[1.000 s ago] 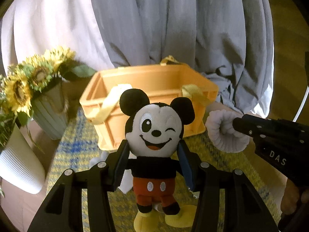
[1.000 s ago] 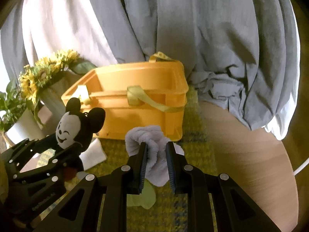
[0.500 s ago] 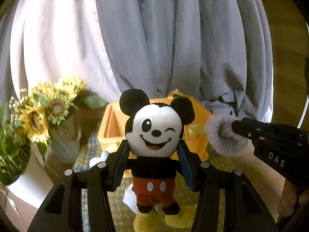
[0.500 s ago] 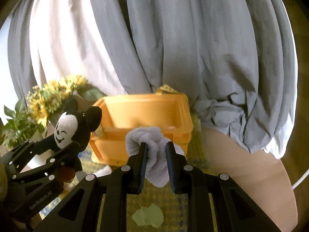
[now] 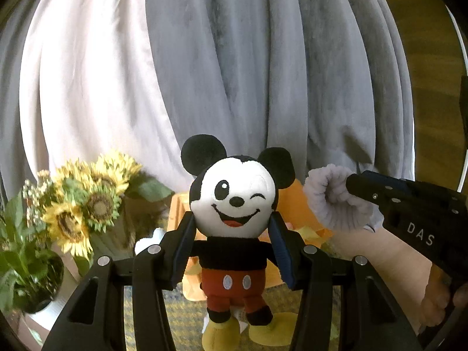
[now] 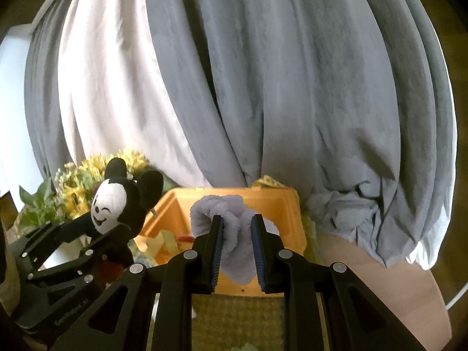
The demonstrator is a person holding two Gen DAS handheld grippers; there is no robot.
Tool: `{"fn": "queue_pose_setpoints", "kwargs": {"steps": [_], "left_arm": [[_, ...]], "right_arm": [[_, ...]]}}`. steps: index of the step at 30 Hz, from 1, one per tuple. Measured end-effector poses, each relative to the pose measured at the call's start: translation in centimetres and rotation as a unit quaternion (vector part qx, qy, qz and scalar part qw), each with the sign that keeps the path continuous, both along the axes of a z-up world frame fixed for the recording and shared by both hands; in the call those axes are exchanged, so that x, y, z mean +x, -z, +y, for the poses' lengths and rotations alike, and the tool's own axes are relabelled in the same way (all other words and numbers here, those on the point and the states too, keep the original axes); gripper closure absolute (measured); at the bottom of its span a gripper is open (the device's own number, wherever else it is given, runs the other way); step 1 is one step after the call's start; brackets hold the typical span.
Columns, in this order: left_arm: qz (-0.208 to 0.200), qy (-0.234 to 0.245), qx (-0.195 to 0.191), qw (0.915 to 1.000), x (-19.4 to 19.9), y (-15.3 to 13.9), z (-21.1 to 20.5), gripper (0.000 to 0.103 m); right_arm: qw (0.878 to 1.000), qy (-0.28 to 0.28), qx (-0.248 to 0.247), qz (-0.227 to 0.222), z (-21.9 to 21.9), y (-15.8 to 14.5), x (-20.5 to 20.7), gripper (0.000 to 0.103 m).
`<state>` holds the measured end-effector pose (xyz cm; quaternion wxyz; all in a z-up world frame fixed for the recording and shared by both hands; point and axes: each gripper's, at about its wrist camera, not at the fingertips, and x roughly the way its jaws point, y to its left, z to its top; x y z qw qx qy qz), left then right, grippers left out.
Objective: Organize soft objects
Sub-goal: 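Lift the Mickey plush and lavender sock over the orange crate with both grippers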
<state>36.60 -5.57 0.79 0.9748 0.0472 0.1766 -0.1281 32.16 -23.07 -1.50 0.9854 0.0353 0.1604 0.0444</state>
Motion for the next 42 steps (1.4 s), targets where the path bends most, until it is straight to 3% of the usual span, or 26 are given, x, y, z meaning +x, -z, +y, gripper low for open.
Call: {"fn": "queue_pose_setpoints", "kwargs": {"steps": [19, 30, 42], "left_arm": [[-0.045, 0.013, 0.034, 0.9983, 4.4, -2.1, -0.2, 0.053], [-0.059, 0.032, 0.080, 0.9945, 9.1, -2.2, -1.3, 0.053], [-0.031, 0.070, 0.116, 0.9902, 15.4, 0.4, -2.4, 0.053]], "right_arm": [[0.999, 0.000, 0.004, -0.033, 0.5, -2.3, 3.4, 0.082], [1.000, 0.011, -0.006, -0.028, 0.4, -2.7, 7.9, 0.082], [1.000, 0.018, -0.013, 0.009, 0.4, -0.9, 13.3, 0.082]]}}
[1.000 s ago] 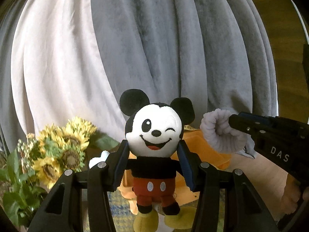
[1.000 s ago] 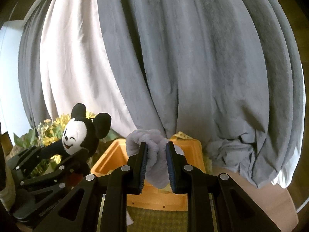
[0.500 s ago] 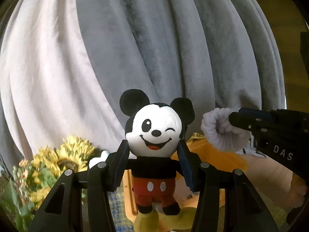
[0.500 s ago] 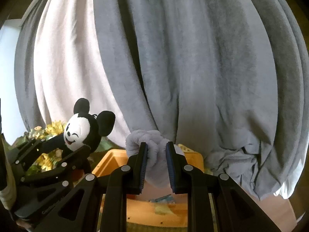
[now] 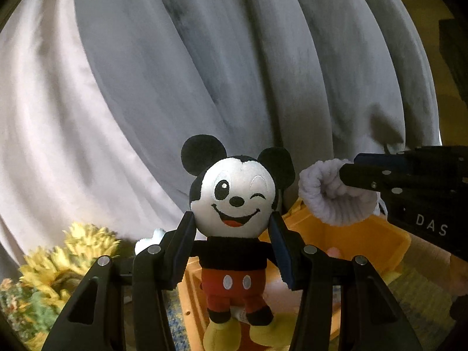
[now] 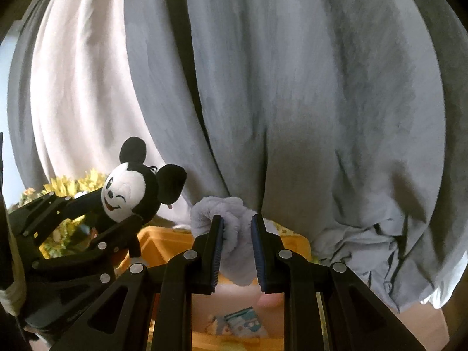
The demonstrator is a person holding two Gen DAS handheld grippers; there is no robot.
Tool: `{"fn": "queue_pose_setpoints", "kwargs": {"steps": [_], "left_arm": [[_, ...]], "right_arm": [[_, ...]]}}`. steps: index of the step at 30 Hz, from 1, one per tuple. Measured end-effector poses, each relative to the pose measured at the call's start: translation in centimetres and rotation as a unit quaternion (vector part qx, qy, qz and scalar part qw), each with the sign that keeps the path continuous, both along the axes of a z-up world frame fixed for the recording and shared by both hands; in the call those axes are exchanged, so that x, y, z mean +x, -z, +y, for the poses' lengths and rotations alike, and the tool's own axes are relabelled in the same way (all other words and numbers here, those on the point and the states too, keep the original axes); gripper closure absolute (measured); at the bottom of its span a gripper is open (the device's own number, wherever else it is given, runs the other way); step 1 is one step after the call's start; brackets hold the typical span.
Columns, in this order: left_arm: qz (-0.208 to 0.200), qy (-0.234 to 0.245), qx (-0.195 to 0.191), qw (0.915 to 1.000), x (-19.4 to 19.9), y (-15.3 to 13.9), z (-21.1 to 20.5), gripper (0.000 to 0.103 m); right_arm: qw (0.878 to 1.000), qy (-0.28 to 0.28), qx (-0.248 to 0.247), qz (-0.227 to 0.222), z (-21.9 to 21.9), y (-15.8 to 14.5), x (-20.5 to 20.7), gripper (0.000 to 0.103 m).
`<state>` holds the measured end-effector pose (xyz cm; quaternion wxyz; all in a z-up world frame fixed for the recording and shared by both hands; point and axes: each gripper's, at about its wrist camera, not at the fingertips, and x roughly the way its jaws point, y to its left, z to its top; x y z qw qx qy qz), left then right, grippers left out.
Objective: Organize soft objects
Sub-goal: 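Lift the Mickey plush and lavender sock over the orange crate with both grippers, then open both grippers to drop the Mickey plush and sock into the crate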
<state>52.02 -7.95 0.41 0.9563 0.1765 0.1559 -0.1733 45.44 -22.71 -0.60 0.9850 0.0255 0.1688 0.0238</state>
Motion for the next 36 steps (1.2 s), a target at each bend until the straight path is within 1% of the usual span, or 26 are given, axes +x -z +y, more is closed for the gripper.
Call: {"fn": "queue_pose_setpoints", "kwargs": {"steps": [5, 10, 12, 15, 18, 19, 20, 22, 23, 26, 28, 31, 36], "left_arm": [[0.022, 0.013, 0.028, 0.9993, 2.6, 2.1, -1.0, 0.053], [0.053, 0.040, 0.058, 0.9961, 3.5, 4.7, -2.3, 0.053], [0.059, 0.051, 0.070, 0.9945, 3.6, 5.5, -2.7, 0.053], [0.075, 0.066, 0.087, 0.9912, 3.7, 6.3, -3.4, 0.053], [0.083, 0.076, 0.102, 0.9883, 3.5, 6.5, -3.8, 0.050], [0.087, 0.077, 0.103, 0.9878, 3.5, 6.6, -3.9, 0.047], [0.086, 0.075, 0.102, 0.9882, 3.4, 6.6, -3.7, 0.043], [0.088, 0.066, 0.096, 0.9893, 3.4, 6.6, -3.6, 0.036], [0.091, 0.062, 0.094, 0.9895, 3.4, 6.6, -3.5, 0.035], [0.097, 0.053, 0.080, 0.9907, 3.3, 6.5, -3.3, 0.034], [0.101, 0.034, 0.072, 0.9917, 3.1, 6.5, -3.0, 0.034], [0.105, 0.023, 0.052, 0.9929, 2.6, 6.2, -2.5, 0.034], [0.097, 0.004, 0.018, 0.9951, 1.2, 4.8, -1.6, 0.034]], "right_arm": [[0.999, 0.005, -0.007, 0.031, -0.1, 1.9, 2.3, 0.082], [0.998, 0.006, -0.011, 0.066, -0.2, 4.1, 3.7, 0.082], [0.997, 0.006, -0.010, 0.081, -0.3, 5.0, 4.1, 0.082], [0.995, 0.008, -0.010, 0.095, -0.8, 5.9, 4.7, 0.082], [0.994, 0.010, -0.008, 0.109, -1.2, 6.7, 5.0, 0.082], [0.993, 0.009, -0.004, 0.115, -1.4, 6.9, 5.1, 0.081], [0.993, 0.009, 0.000, 0.120, -1.5, 7.1, 5.2, 0.078], [0.992, 0.009, 0.006, 0.127, -1.6, 7.4, 5.2, 0.069], [0.992, 0.009, 0.005, 0.127, -1.6, 7.5, 5.2, 0.067], [0.992, 0.014, -0.005, 0.127, -1.4, 7.5, 5.0, 0.066], [0.992, 0.017, -0.007, 0.125, -1.4, 7.4, 4.8, 0.066], [0.992, 0.022, -0.004, 0.125, -1.6, 7.2, 4.4, 0.062], [0.993, 0.021, 0.002, 0.120, -1.8, 6.6, 3.5, 0.062]]}}
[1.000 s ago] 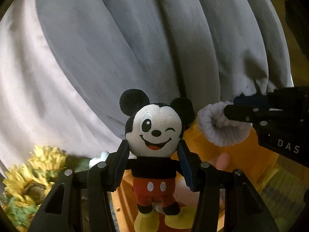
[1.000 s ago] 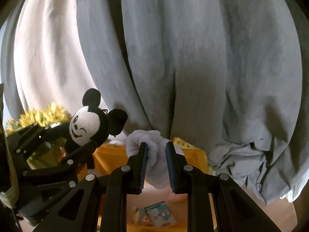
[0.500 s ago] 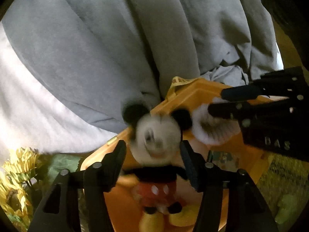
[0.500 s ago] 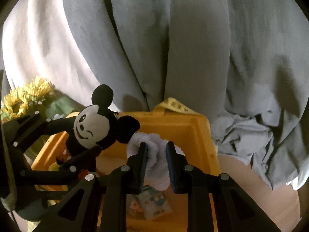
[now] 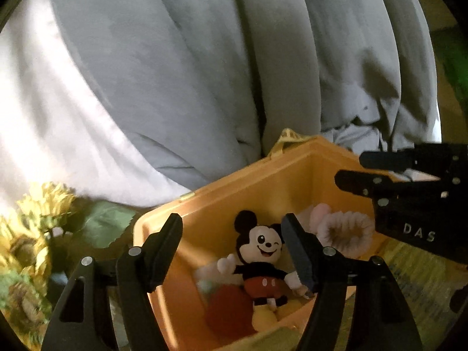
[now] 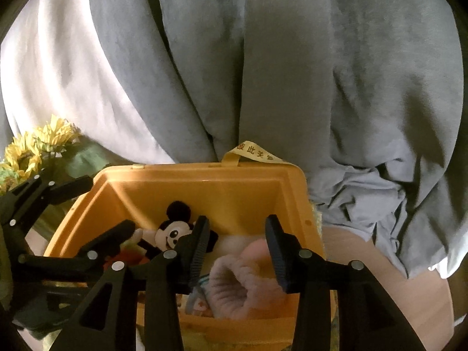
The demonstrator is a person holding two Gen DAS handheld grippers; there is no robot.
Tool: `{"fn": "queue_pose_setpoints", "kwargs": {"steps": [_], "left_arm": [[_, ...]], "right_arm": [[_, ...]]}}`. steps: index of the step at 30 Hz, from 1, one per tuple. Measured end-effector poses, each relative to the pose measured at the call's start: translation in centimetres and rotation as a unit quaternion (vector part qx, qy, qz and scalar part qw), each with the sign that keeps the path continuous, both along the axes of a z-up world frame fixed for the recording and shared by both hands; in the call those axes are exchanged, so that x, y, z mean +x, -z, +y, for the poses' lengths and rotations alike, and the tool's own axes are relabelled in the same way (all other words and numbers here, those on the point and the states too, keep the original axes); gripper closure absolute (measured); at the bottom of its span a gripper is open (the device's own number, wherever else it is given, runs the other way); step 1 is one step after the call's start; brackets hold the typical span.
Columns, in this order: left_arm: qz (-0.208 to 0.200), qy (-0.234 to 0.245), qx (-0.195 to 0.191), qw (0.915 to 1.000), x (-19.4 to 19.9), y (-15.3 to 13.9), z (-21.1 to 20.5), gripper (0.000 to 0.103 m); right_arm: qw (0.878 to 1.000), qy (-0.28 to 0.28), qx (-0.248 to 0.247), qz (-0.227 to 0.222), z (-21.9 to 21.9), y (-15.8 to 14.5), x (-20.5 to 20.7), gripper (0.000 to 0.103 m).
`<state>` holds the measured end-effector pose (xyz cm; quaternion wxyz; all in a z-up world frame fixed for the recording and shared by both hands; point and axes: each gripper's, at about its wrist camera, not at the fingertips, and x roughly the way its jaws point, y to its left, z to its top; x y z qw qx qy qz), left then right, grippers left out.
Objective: Organize soft objects
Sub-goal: 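Open both grippers to drop the Mickey plush and sock into the crate, then withdraw both grippers toward the white tissue and green frog sponge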
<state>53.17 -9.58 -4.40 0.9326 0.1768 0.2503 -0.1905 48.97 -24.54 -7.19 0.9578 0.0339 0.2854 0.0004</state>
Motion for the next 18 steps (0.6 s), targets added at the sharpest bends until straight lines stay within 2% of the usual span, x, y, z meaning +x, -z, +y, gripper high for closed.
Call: {"fn": "queue_pose_setpoints", "kwargs": {"steps": [3, 6, 13, 18], "left_arm": [[-0.010, -0.012, -0.020, 0.9997, -1.2, -1.2, 0.6, 0.034], [-0.021, -0.020, -0.034, 0.9990, -2.7, -2.2, 1.2, 0.034], [-0.025, -0.054, -0.081, 0.9950, -5.2, -4.2, 3.0, 0.032], [-0.041, -0.068, -0.098, 0.9920, -7.3, -5.3, 3.8, 0.031]], "right_arm": [[1.000, 0.000, 0.006, -0.006, -0.1, -0.7, -0.8, 0.062], [1.000, 0.001, 0.010, -0.016, -0.1, -1.4, -1.8, 0.055], [0.999, 0.002, 0.011, -0.042, 0.2, -3.3, -4.7, 0.051], [0.998, 0.009, 0.003, -0.063, 0.7, -4.6, -7.1, 0.046]]}}
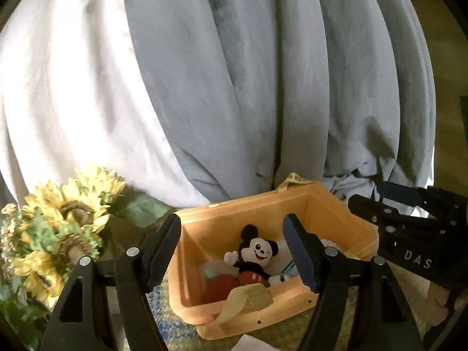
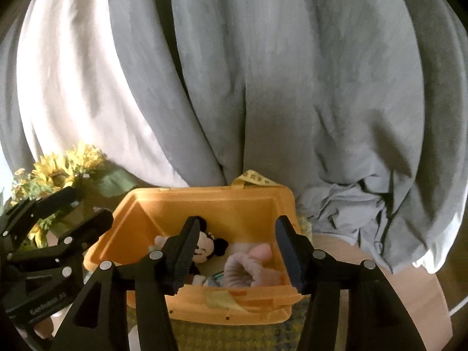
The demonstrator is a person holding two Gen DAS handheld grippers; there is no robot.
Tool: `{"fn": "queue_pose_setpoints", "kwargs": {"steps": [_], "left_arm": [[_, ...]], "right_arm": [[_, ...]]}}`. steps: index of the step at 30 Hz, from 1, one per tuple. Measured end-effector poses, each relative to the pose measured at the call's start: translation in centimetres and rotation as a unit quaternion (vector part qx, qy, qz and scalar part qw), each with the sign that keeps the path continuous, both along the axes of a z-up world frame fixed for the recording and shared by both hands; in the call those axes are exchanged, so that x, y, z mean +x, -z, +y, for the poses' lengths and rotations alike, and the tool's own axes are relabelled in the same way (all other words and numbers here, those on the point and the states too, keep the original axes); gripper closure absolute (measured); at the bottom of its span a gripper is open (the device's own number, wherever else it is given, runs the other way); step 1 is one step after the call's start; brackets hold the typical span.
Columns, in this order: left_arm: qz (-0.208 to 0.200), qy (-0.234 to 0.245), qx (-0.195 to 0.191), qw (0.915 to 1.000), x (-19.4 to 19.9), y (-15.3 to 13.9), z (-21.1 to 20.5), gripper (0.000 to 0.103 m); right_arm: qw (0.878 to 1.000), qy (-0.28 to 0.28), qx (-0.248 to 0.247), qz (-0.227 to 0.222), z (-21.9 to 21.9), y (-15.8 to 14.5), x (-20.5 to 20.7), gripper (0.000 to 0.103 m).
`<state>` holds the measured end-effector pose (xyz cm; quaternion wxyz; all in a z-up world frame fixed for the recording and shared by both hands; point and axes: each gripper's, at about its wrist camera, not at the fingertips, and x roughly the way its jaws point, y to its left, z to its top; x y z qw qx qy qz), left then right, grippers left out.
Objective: Organize soft objects
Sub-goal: 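Withdraw both grippers toward the white tissue and green frog sponge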
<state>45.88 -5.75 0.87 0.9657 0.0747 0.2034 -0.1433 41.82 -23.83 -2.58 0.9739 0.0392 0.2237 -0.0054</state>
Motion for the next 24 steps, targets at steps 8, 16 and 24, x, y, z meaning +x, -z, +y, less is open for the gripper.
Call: {"fn": "queue_pose_setpoints", "kwargs": {"steps": [8, 16, 24], "left_arm": [[-0.023, -0.009, -0.023, 0.9994, -4.1, -1.4, 1.3, 0.015], [-0.008, -0.010, -0.041, 0.9991, -7.0, -0.7, 2.3, 0.004], [0.015, -0.013, -0.024, 0.9995, -9.2, 2.1, 3.3, 0.004]], "right_arm": [[0.999, 0.019, -0.001, -0.029, 0.5, -1.6, -4.4, 0.034], [0.998, 0.049, -0.007, -0.041, 0.9, -1.6, -8.6, 0.021], [0.996, 0.084, -0.008, -0.024, 1.4, 0.6, -11.4, 0.020]]}}
